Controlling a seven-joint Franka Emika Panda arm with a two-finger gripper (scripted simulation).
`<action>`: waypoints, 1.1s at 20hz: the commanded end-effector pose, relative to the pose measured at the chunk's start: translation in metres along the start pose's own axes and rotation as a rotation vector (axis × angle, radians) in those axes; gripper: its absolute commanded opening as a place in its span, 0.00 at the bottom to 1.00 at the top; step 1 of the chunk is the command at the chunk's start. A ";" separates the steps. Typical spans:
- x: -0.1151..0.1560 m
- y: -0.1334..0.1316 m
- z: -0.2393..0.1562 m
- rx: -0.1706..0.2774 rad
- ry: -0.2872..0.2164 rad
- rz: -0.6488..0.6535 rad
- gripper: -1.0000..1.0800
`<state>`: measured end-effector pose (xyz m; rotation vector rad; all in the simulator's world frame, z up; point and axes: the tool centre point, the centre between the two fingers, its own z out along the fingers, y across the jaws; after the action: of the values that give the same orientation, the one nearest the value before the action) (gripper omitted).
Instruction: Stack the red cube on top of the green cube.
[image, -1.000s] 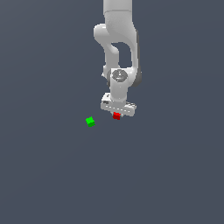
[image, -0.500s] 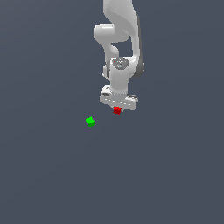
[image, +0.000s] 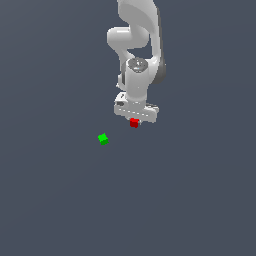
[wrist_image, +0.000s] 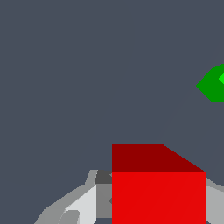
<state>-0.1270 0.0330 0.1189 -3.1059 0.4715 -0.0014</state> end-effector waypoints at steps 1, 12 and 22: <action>0.000 0.000 0.000 0.000 0.000 0.000 0.00; 0.021 0.037 0.014 -0.001 0.000 0.000 0.00; 0.065 0.111 0.043 -0.002 0.000 0.000 0.00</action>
<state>-0.1011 -0.0806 0.0796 -3.1072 0.4734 0.0006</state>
